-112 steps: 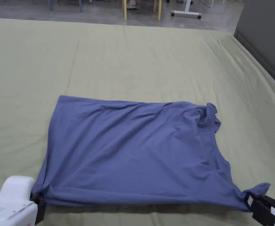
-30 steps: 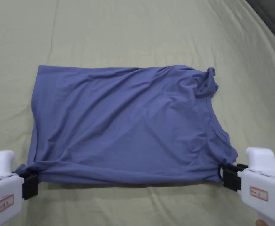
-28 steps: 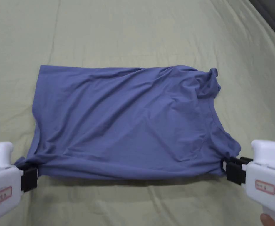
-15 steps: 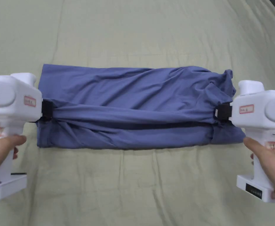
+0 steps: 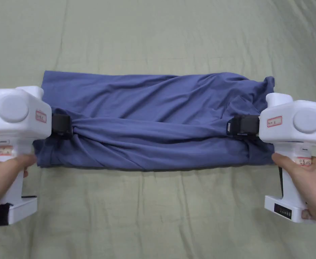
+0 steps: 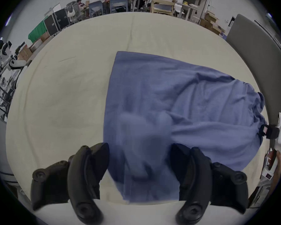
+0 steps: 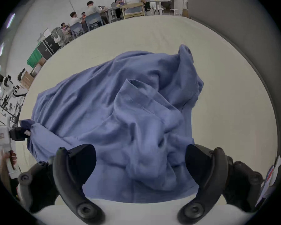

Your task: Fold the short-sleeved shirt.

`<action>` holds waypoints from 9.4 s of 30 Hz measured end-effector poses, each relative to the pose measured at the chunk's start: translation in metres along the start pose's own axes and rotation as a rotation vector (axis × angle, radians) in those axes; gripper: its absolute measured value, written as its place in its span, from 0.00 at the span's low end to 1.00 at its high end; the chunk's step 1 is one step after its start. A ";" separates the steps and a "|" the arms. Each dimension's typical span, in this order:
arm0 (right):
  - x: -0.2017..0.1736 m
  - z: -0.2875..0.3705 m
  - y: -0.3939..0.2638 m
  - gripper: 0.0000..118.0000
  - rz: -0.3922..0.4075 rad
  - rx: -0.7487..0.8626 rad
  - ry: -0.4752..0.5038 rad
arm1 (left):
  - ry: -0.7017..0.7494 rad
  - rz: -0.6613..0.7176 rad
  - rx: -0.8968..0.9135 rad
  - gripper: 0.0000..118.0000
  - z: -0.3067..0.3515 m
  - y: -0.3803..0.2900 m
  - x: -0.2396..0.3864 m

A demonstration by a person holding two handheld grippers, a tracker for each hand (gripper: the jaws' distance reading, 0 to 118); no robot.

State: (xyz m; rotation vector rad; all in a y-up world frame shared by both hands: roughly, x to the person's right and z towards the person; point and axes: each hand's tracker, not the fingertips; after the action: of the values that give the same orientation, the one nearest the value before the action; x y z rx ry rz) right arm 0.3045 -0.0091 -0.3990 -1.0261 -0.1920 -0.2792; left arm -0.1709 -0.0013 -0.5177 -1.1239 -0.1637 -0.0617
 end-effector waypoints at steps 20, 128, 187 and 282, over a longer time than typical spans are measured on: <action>-0.001 0.125 -0.128 0.02 0.112 0.222 -0.058 | 0.065 -0.068 0.280 0.00 0.131 -0.170 0.025; -0.003 0.161 -0.075 0.02 0.152 0.339 0.050 | 0.003 -0.025 0.369 0.00 0.143 -0.014 -0.028; 0.039 0.045 0.071 0.05 0.168 0.154 -0.016 | 0.016 -0.083 0.284 0.01 0.115 0.010 -0.038; -0.037 0.140 -0.109 0.02 0.170 0.194 0.143 | -0.018 -0.073 0.220 0.09 0.188 -0.115 -0.032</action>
State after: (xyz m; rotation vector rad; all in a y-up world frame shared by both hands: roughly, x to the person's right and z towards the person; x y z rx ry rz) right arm 0.2313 0.0633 -0.2496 -0.8207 -0.0019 -0.1750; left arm -0.2364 0.1173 -0.3410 -0.8989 -0.2216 -0.0960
